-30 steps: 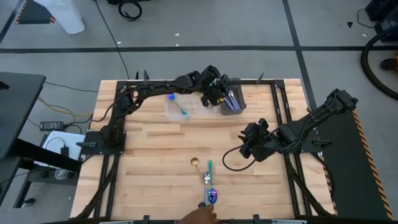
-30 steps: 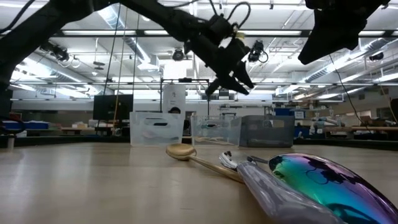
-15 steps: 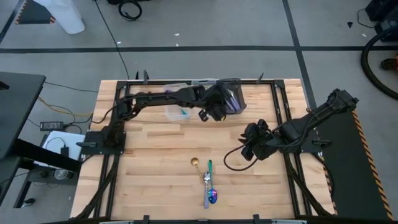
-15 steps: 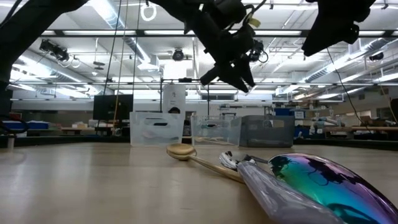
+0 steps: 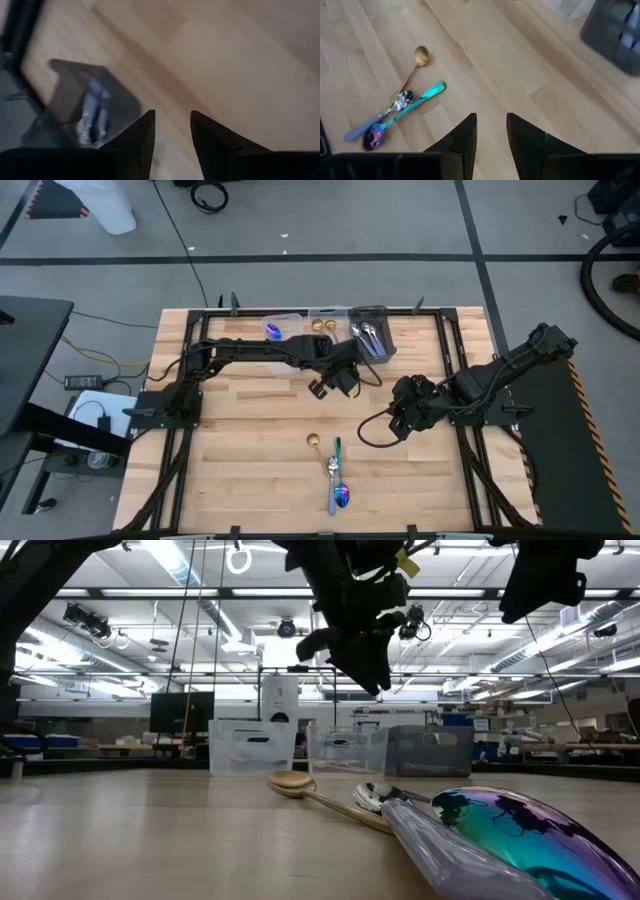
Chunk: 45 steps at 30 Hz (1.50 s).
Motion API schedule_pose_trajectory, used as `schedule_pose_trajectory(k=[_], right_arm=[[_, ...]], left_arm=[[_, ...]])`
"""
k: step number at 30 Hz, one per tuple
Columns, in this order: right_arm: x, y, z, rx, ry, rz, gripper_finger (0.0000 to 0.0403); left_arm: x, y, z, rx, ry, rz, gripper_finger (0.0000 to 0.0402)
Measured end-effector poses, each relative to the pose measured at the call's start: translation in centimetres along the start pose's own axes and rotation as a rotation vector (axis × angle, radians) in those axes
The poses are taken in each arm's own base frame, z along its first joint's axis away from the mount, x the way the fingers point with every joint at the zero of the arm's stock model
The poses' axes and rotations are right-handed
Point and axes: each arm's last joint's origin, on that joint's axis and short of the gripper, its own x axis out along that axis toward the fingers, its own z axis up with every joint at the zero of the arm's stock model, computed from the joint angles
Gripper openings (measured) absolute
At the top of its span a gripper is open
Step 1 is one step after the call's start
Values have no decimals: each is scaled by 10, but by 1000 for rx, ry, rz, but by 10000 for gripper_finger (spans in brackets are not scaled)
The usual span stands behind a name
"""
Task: Sort silverware by color (type)
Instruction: Put the blue spoon into the left transparent bin
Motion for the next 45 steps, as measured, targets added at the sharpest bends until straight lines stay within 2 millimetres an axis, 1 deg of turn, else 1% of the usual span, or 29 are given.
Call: schedule_pose_trajectory(k=[5,9,12,17,25,38,45], right_arm=[[0,-2,-2,39,53,1,116],[0,-1,-3,50,74,13,116],[0,-1,-5,52,96,22,116],[-2,-3,-7,52,150,35,116],[-4,-4,-7,82,170,47,116],[-4,-4,-7,84,170,47,116],[-4,-4,-7,80,171,48,116]], left_arm=[[-4,-17,18,-26,-10,-58,132],[-17,-28,34,-38,-67,-83,128],[-23,-37,44,-39,-75,-98,119],[-29,-51,54,-62,-56,-146,113],[-35,-75,67,-91,-6,-227,111],[-51,-121,105,-44,-22,-280,111],[-56,-142,121,-54,-41,-288,104]])
